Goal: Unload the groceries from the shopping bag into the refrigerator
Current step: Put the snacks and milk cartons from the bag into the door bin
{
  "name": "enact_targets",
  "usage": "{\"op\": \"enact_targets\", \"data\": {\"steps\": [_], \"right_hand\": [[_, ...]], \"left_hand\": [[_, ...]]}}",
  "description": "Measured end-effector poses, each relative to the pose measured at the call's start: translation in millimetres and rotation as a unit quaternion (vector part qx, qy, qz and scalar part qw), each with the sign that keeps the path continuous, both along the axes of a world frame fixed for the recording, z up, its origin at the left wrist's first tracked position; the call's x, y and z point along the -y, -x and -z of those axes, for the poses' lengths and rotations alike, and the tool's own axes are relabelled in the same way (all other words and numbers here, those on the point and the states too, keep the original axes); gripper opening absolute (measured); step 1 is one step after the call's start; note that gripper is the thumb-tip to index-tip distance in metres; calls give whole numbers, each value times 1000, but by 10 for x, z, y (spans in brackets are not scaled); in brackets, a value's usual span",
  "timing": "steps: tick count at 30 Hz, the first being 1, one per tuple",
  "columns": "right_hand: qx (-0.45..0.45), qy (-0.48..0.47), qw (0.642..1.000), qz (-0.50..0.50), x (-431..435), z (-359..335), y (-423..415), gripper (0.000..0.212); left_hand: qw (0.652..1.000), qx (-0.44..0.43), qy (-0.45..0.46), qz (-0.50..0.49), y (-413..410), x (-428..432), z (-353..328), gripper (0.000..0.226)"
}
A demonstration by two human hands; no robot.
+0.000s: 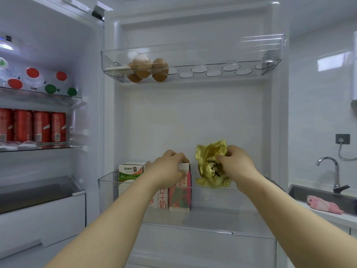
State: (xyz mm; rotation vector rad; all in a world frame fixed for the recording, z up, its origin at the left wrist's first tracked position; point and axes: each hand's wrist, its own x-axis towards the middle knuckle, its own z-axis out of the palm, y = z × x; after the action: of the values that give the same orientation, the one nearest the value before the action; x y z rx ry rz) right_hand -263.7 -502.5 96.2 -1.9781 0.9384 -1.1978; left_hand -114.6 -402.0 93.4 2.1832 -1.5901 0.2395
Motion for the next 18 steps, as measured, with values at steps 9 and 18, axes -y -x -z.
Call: {"op": "enact_targets", "data": {"steps": [9,18], "right_hand": [[-329,-72,941,-28,-8,22,-97,6],[-449,-173,875,-49,-55,51,-161,19]], "left_hand": [[1000,-7,16,-21,77,-54,61,39],[1000,-13,-7,-10,86,-101,57,56]]}}
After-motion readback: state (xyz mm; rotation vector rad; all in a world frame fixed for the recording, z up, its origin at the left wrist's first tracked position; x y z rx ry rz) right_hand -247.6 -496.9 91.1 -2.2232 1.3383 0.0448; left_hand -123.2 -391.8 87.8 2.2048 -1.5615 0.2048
